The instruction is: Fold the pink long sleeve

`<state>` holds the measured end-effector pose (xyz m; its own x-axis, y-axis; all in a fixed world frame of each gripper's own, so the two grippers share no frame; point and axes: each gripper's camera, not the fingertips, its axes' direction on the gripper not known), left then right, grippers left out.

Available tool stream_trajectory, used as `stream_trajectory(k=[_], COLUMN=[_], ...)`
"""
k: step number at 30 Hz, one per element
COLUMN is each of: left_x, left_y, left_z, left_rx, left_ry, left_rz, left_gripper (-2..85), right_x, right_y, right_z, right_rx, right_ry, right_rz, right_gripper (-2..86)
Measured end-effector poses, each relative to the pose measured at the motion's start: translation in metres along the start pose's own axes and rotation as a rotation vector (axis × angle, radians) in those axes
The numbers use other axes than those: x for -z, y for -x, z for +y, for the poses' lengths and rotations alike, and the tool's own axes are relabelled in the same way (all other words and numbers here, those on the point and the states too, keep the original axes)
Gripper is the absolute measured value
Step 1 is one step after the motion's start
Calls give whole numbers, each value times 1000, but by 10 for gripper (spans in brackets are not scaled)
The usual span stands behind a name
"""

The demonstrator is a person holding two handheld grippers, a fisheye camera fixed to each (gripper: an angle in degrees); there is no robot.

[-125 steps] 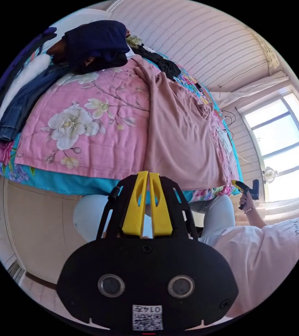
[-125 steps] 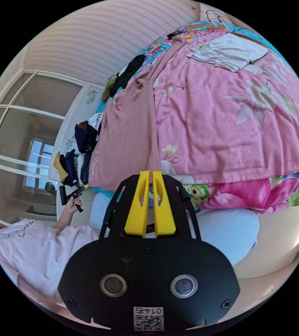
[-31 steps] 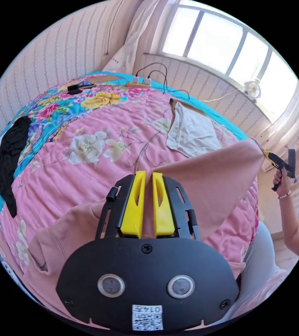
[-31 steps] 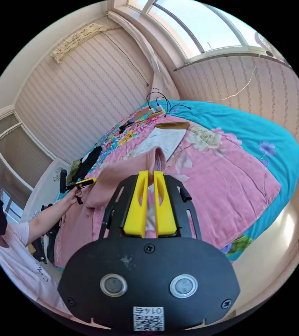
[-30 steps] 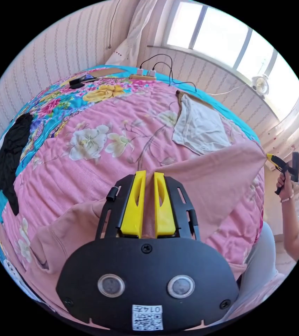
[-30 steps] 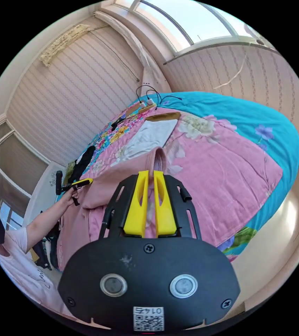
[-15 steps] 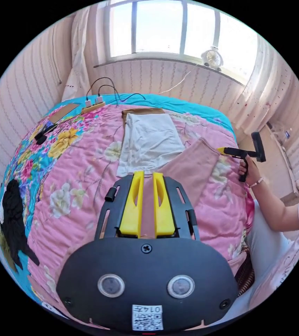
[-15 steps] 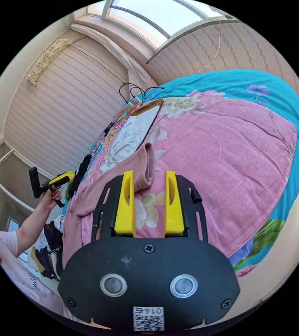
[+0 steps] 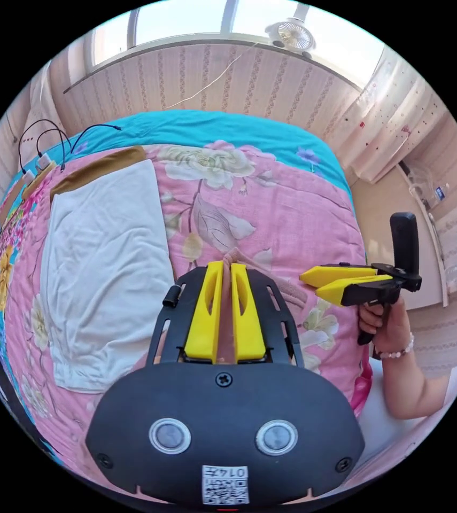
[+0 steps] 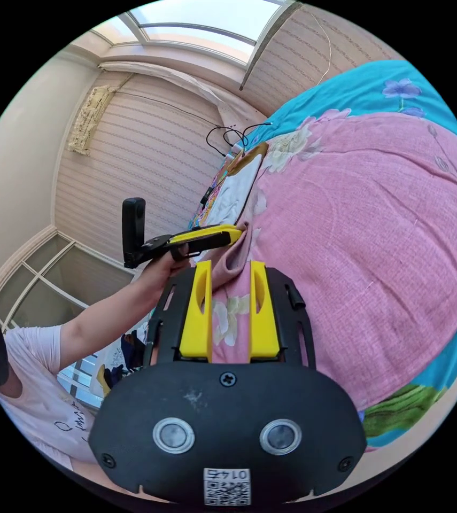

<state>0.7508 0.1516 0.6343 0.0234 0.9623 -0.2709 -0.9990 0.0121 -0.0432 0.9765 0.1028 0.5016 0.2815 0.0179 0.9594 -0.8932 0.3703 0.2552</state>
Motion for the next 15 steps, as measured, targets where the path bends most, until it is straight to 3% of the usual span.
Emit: stream_trajectory(k=[7, 10, 15], left_x=[-8, 2, 23], left_y=[4, -2, -41], left_z=[2, 4, 6], left_rx=[71, 65, -116], left_ry=[6, 4, -51], left_rz=[52, 51, -16], left_gripper=[14, 21, 34], right_x=[-29, -31, -26], right_y=[10, 3, 0], right_z=[-7, -5, 0], right_rx=[29, 15, 11], right_ry=[66, 68, 115], right_rz=[115, 71, 41], right_gripper=[85, 63, 33])
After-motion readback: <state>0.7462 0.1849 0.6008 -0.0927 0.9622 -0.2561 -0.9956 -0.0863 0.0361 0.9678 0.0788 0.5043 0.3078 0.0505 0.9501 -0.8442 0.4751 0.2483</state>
